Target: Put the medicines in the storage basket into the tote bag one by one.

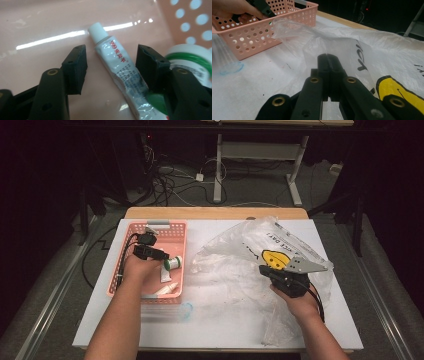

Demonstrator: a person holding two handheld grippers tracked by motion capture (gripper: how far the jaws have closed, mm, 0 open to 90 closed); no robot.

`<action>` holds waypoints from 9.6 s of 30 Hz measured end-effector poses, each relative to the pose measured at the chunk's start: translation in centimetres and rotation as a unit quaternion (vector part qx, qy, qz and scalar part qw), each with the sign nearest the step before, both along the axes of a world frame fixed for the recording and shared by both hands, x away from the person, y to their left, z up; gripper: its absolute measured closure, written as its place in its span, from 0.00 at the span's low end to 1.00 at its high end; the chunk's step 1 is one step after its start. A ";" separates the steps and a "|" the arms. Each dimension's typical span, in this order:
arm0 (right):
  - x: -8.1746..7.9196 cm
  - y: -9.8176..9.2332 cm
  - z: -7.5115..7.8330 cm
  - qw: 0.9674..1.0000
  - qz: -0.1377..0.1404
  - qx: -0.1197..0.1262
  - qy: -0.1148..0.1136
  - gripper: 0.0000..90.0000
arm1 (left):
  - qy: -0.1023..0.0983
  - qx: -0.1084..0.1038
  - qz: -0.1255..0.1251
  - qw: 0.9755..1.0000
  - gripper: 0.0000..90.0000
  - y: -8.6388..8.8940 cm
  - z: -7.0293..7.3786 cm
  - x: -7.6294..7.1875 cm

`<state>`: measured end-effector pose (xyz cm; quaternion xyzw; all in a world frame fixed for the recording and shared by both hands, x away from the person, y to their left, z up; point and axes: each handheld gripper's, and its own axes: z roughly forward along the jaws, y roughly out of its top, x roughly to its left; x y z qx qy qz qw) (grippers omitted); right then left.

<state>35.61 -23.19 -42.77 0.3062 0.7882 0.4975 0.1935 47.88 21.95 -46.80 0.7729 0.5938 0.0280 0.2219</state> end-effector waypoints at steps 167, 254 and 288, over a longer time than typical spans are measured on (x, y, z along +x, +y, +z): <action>-1.0 -0.3 1.5 0.999 -0.001 0.018 -0.029 1.00 | -0.360 -0.174 -0.176 0.900 0.75 -7.1 10.4 -17.8; -0.4 -1.6 3.5 0.996 -0.019 0.062 -0.056 1.00 | -0.271 -0.131 -0.226 0.927 0.57 -26.2 0.3 -8.8; -0.9 -1.2 3.1 0.997 -0.012 0.048 -0.051 1.00 | -0.240 -0.179 -0.264 0.917 0.00 -20.6 1.4 -15.4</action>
